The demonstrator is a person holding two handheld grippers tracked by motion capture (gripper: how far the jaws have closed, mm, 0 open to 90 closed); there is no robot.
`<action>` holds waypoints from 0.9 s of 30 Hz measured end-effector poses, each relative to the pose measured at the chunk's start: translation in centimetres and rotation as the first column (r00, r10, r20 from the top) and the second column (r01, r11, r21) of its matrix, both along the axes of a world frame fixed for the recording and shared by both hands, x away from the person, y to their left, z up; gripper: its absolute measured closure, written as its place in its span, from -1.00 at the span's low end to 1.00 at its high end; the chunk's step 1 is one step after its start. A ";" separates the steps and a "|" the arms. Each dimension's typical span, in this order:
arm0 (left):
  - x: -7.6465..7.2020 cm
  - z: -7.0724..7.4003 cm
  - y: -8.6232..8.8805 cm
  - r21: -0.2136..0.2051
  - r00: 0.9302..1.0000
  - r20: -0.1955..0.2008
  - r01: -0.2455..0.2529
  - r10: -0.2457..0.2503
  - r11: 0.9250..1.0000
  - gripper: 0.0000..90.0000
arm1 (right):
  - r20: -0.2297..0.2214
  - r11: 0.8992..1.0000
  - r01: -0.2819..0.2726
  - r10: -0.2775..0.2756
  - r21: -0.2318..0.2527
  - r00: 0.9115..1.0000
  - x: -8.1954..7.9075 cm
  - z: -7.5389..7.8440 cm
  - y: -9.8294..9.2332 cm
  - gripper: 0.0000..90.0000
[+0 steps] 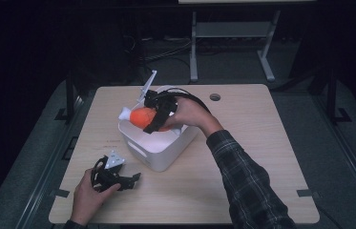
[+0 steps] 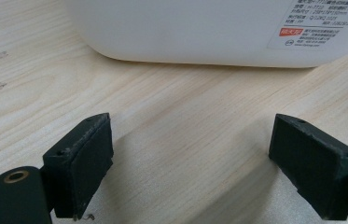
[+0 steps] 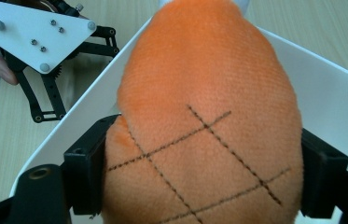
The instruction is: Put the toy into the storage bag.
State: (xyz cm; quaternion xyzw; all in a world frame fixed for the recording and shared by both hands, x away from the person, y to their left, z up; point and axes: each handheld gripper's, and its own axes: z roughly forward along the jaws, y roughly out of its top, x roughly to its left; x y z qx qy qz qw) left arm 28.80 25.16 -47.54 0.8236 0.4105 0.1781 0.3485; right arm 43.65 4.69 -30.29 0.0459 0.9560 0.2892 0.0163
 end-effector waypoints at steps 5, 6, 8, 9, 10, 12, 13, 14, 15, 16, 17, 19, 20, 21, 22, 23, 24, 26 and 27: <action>0.0 0.0 0.0 0.001 1.000 0.000 0.000 0.000 1.000 -0.72 | -0.002 1.000 -0.010 0.010 -0.017 1.000 0.2 -0.6 0.4 -0.54; 0.0 0.0 0.0 0.001 1.000 0.000 0.001 -0.001 1.000 -0.72 | -0.003 1.000 -0.012 0.012 -0.025 1.000 0.2 -0.8 0.4 -0.54; 0.0 0.0 0.0 0.000 1.000 0.000 0.000 0.000 1.000 -0.72 | -0.004 0.999 -0.011 0.011 -0.034 1.000 0.3 -1.0 0.5 -0.55; 0.0 0.0 0.0 0.001 1.000 0.000 0.001 -0.001 1.000 -0.72 | -0.005 0.999 -0.011 0.011 -0.035 1.000 0.3 -1.0 0.5 -0.56; 0.0 0.0 0.0 0.000 1.000 0.000 0.000 0.000 1.000 -0.72 | -0.003 0.999 -0.011 0.011 -0.034 1.000 0.4 -1.0 0.6 -0.56; 0.0 0.0 0.0 -0.001 1.000 0.001 0.000 0.000 1.000 -0.72 | -0.009 0.999 -0.006 0.006 -0.037 1.000 0.4 -1.1 0.6 -0.58; 0.0 0.0 0.0 -0.001 1.000 0.001 0.000 0.000 1.000 -0.72 | -0.010 0.999 -0.007 0.006 -0.037 1.000 0.5 -1.2 0.6 -0.59; 0.0 0.0 0.0 -0.002 1.000 0.001 -0.001 0.001 1.000 -0.72 | -0.008 0.999 -0.004 0.004 -0.039 1.000 0.5 -1.2 0.6 -0.61; 0.0 0.0 0.0 -0.002 1.000 0.001 -0.001 0.001 1.000 -0.72 | -0.009 0.999 -0.001 0.001 -0.040 1.000 0.5 -1.3 0.6 -0.62; 0.0 0.0 0.0 -0.002 1.000 0.002 -0.001 0.001 1.000 -0.72 | -0.015 0.999 -0.005 0.005 -0.041 1.000 0.5 -1.4 0.7 -0.63; 0.0 0.0 0.0 -0.002 1.000 0.001 -0.001 0.001 1.000 -0.72 | -0.017 0.999 -0.008 0.007 -0.042 1.000 0.5 -1.4 0.7 -0.64; 0.0 0.0 0.0 -0.002 1.000 0.001 -0.001 0.001 1.000 -0.72 | -0.018 0.999 -0.008 0.007 -0.038 1.000 0.5 -1.5 0.8 -0.67; 0.0 0.0 0.0 -0.002 1.000 0.001 -0.001 0.001 1.000 -0.72 | -0.020 0.999 -0.010 0.009 -0.034 1.000 0.5 -1.5 0.8 -0.68; 0.0 0.0 0.0 -0.001 1.000 0.001 -0.001 0.001 1.000 -0.72 | -0.021 0.999 -0.010 0.010 -0.033 1.000 0.5 -1.4 0.8 -0.68; 0.0 0.0 0.0 -0.001 1.000 0.001 -0.001 0.001 1.000 -0.72 | -0.023 0.999 -0.009 0.009 -0.031 1.000 0.4 -1.4 0.8 -0.68; 0.0 0.0 0.0 -0.001 1.000 0.001 -0.001 0.001 1.000 -0.72 | -0.025 0.999 -0.009 0.009 -0.031 1.000 0.4 -1.4 0.9 -0.68; 0.0 0.0 0.0 -0.001 1.000 0.001 0.000 0.000 1.000 -0.72 | -0.026 0.999 -0.010 0.010 -0.031 1.000 0.4 -1.4 0.9 -0.68; 0.0 0.0 0.0 0.000 1.000 0.001 0.000 0.000 1.000 -0.72 | -0.021 0.999 -0.010 0.009 -0.034 1.000 0.4 -1.4 0.9 -0.68; 0.0 0.0 0.0 0.001 1.000 0.000 0.001 -0.001 1.000 -0.72 | -0.021 0.999 -0.007 0.007 -0.032 1.000 0.3 -1.4 0.8 -0.68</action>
